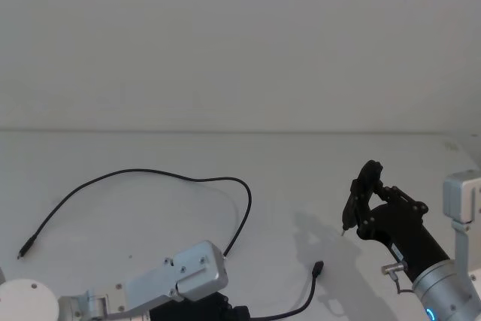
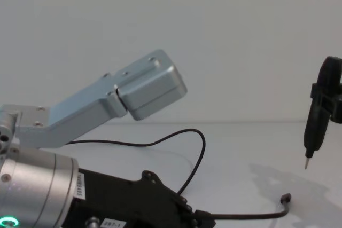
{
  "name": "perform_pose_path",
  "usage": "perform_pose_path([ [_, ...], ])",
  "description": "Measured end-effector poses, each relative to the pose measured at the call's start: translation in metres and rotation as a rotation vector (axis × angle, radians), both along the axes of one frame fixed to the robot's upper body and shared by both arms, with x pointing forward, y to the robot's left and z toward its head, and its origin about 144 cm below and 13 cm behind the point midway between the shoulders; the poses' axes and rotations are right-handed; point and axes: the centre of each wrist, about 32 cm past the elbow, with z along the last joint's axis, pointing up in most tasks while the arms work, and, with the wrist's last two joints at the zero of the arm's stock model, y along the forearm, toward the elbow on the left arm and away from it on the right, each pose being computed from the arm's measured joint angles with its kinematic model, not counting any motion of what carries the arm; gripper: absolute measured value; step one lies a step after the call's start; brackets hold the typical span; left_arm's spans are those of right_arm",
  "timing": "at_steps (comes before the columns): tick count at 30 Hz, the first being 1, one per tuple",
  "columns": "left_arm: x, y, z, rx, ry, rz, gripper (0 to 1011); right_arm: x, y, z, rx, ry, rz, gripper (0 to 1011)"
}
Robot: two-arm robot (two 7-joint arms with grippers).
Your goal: Pick up the data cable with the one hand.
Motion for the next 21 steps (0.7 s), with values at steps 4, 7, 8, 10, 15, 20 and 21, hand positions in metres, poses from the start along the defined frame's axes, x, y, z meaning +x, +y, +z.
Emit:
perform_pose_path([
  [4, 0.000, 0.000, 0.000, 0.000, 0.000, 0.000, 0, 0.000, 0.000, 0.000, 0.000, 0.000, 0.000, 279],
  [7, 0.000, 0.000, 0.000, 0.000, 0.000, 0.000, 0, 0.000, -0.002, 0.000, 0.005, 0.001, 0.009, 279],
  [8, 0.000, 0.000, 0.000, 0.000, 0.000, 0.000, 0, 0.000, -0.003, 0.000, 0.010, 0.002, 0.017, 279],
  [10, 0.000, 0.000, 0.000, 0.001, -0.001, 0.000, 0, 0.000, -0.004, 0.000, 0.014, 0.002, 0.024, 279],
  [15, -0.001, -0.001, 0.000, 0.003, -0.015, 0.003, 0, 0.000, -0.010, 0.002, 0.031, -0.003, 0.053, 279],
  [20, -0.005, -0.001, 0.002, 0.003, -0.058, 0.009, 0, -0.002, -0.017, 0.006, 0.053, -0.018, 0.092, 279],
  [21, -0.005, -0.001, 0.002, 0.002, -0.066, 0.010, 0, -0.002, -0.017, 0.006, 0.055, -0.019, 0.097, 279],
])
